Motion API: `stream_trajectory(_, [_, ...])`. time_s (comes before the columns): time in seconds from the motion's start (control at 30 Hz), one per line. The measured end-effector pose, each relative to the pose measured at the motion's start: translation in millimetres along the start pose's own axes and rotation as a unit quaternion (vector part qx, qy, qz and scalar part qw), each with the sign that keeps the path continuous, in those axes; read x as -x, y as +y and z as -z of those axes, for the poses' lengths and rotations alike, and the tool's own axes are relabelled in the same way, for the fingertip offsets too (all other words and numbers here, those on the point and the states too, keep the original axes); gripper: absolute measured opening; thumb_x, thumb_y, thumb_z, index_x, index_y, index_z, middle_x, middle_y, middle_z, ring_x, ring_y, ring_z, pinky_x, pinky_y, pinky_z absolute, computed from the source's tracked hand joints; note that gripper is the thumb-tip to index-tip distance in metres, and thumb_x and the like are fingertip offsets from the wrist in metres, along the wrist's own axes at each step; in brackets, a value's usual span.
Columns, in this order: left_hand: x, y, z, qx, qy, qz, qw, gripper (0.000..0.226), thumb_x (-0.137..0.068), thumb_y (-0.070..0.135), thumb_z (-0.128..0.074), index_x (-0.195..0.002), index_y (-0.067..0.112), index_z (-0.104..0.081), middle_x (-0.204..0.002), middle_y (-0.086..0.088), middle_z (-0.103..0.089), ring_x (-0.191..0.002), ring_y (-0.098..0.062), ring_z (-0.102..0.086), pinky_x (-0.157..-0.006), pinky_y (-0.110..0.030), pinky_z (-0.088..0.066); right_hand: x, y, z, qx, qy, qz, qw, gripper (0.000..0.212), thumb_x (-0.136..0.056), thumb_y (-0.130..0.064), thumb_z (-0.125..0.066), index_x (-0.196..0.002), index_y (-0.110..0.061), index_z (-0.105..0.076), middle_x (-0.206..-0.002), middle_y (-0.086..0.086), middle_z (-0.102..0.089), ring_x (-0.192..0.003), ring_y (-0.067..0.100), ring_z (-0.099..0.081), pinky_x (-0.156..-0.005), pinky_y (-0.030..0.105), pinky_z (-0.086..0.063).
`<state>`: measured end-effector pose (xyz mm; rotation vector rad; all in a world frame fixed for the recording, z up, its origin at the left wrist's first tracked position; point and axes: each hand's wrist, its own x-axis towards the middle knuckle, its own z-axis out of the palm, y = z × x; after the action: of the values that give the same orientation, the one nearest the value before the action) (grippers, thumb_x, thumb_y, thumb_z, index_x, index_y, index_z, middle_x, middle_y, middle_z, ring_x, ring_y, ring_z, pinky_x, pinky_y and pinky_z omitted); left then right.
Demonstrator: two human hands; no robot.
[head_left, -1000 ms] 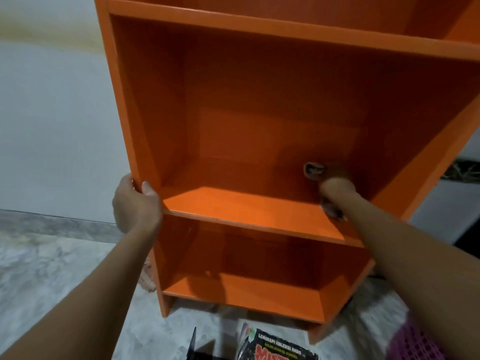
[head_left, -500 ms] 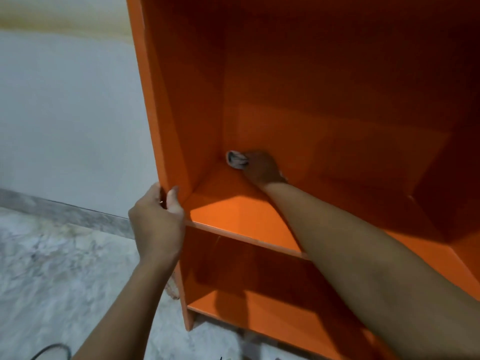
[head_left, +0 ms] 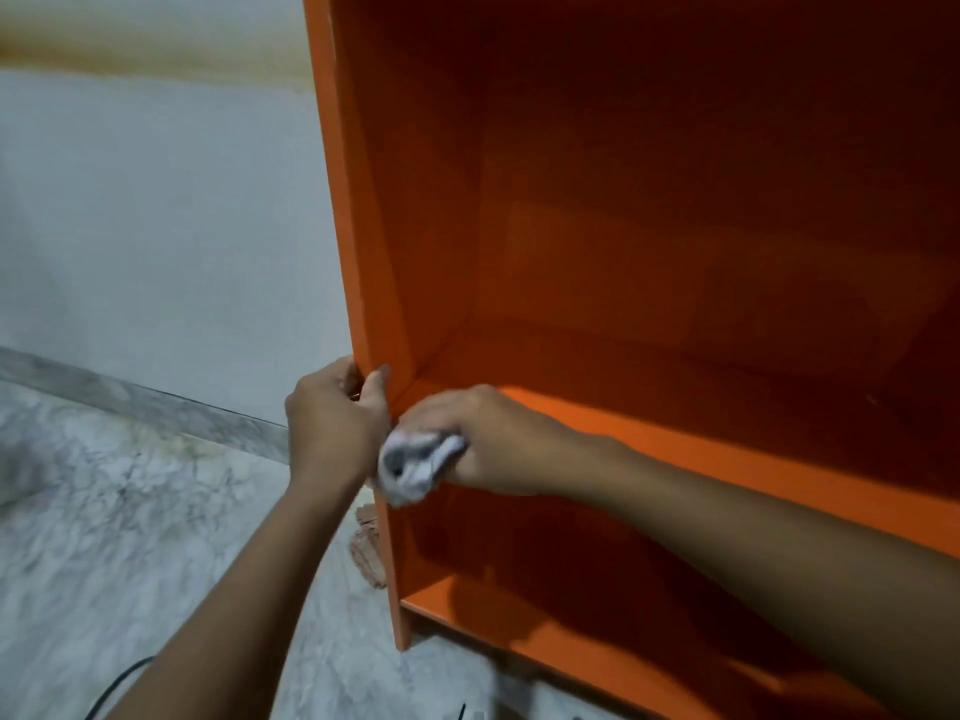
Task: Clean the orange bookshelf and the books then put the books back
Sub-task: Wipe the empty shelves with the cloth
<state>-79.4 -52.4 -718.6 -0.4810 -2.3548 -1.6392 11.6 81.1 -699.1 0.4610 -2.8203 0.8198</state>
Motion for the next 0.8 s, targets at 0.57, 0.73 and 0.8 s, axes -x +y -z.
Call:
stream_trajectory(0.57, [-7, 4, 14, 0.004, -0.087, 0.001, 0.996, 0.027, -0.096, 0.030, -0.060, -0.097, 0.005, -0.072, -0.085, -0.006, -0.071, -0.071, -0.026, -0.066, -0.064, -0.032, -0.055, -35, 30, 6, 0.135, 0.098, -0.260, 0.951, 0.014, -0.090, -0.009, -0.054, -0.096, -0.015, -0.065, -0.088, 0.010, -0.067, -0.073, 0.029, -0.060, -0.053, 0.032, -0.037])
stream_trajectory(0.73, [-6, 9, 19, 0.013, -0.103, 0.016, 0.994, 0.017, -0.095, 0.029, -0.061, -0.097, 0.015, -0.071, -0.096, -0.011, -0.072, -0.079, -0.028, -0.065, -0.075, -0.033, -0.052, 12, -30, -36, 0.136, 0.012, -0.044, 0.990, 0.031, -0.076, -0.002, -0.068, -0.098, -0.023, -0.066, -0.102, 0.005, -0.066, -0.089, 0.025, -0.061, -0.067, 0.037, -0.053])
stream_trajectory(0.8, [-2, 13, 19, 0.007, -0.103, 0.017, 0.995, 0.028, -0.097, 0.030, -0.058, -0.112, 0.009, -0.070, -0.109, -0.013, -0.071, -0.081, -0.023, -0.059, -0.076, -0.029, -0.046, 29, -43, -59, 0.220, 0.017, 0.020, 0.975, 0.046, -0.070, -0.006, -0.080, -0.114, -0.016, -0.067, -0.117, 0.004, -0.065, -0.104, 0.025, -0.059, -0.077, 0.035, -0.055])
